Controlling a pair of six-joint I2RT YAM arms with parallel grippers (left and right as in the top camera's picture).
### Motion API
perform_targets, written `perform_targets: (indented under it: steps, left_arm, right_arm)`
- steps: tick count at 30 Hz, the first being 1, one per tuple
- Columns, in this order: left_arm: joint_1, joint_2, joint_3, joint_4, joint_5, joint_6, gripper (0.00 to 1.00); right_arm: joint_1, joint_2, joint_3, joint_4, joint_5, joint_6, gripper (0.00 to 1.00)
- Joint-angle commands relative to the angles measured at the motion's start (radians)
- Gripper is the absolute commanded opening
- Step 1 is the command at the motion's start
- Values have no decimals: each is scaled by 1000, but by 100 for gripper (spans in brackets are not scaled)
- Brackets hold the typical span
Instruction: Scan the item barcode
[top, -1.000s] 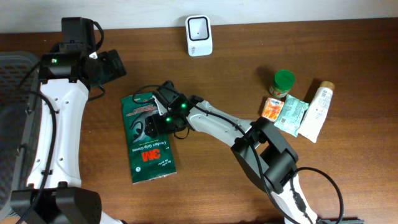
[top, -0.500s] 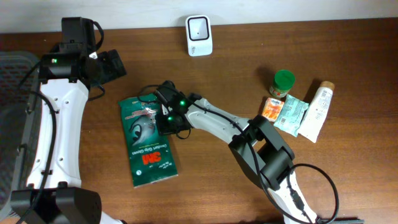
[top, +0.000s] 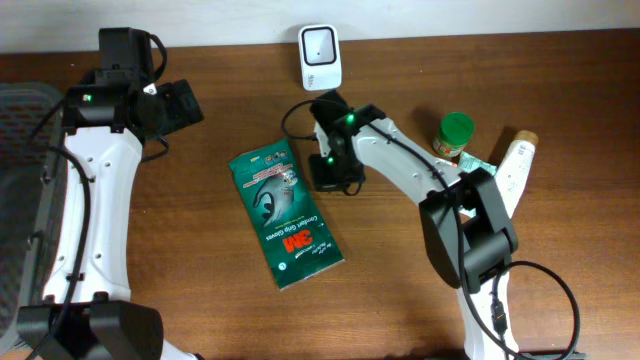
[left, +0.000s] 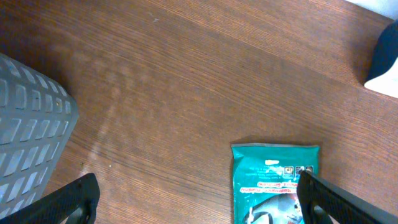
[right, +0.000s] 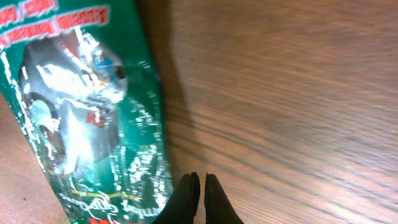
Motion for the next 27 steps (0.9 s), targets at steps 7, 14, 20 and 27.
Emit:
perform_targets:
  steps: [7, 14, 20, 27]
  left_arm:
    - [3, -3, 10, 2, 3, 15, 99]
    - [3, -3, 10, 6, 3, 15, 99]
    - [3, -3, 10, 27, 53, 4, 99]
    - [2, 5, 10, 32, 107, 0, 99]
  right_arm:
    - [-62, -26, -12, -27, -205, -272, 58]
    - [-20, 23, -14, 26, -190, -315, 70]
    - [6, 36, -30, 25, -191, -315, 74]
    - [21, 48, -68, 68, -191, -311, 76]
